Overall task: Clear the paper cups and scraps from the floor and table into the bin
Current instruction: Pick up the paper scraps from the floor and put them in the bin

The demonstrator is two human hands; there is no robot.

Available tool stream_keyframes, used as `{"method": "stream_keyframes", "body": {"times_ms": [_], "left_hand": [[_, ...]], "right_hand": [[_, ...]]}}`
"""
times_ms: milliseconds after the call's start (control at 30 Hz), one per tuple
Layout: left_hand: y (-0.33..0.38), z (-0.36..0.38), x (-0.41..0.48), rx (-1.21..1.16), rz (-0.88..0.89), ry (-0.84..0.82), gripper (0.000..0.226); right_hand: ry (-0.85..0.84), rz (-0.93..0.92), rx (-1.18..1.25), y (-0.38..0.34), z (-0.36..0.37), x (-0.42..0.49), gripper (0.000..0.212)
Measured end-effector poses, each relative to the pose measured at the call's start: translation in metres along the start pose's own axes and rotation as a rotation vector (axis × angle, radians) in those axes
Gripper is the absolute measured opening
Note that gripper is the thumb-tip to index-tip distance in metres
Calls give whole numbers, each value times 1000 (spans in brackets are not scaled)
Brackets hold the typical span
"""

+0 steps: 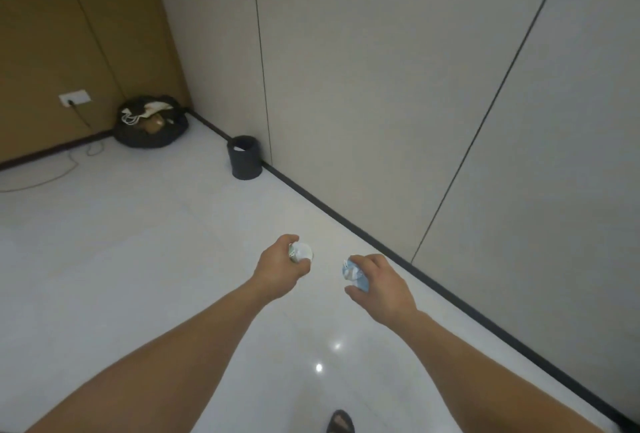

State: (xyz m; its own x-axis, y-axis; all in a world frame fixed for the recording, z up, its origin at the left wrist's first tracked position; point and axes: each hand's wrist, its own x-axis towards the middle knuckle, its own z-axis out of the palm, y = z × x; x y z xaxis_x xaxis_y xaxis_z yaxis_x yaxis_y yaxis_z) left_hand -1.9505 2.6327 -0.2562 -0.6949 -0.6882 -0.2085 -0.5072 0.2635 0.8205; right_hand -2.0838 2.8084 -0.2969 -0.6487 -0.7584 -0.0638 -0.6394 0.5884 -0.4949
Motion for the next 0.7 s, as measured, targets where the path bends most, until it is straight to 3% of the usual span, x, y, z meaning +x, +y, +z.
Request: {"method": "stream_keyframes", "body": {"times_ms": [400,700], "left_hand": [[-12,-84,175,-29,-142,229,59],[-37,-169,344,-78,-162,249,59]], "right_hand": [[-101,-266,-19,-67,5,243,58],[-147,-282,-39,-135,35,426,58]]}}
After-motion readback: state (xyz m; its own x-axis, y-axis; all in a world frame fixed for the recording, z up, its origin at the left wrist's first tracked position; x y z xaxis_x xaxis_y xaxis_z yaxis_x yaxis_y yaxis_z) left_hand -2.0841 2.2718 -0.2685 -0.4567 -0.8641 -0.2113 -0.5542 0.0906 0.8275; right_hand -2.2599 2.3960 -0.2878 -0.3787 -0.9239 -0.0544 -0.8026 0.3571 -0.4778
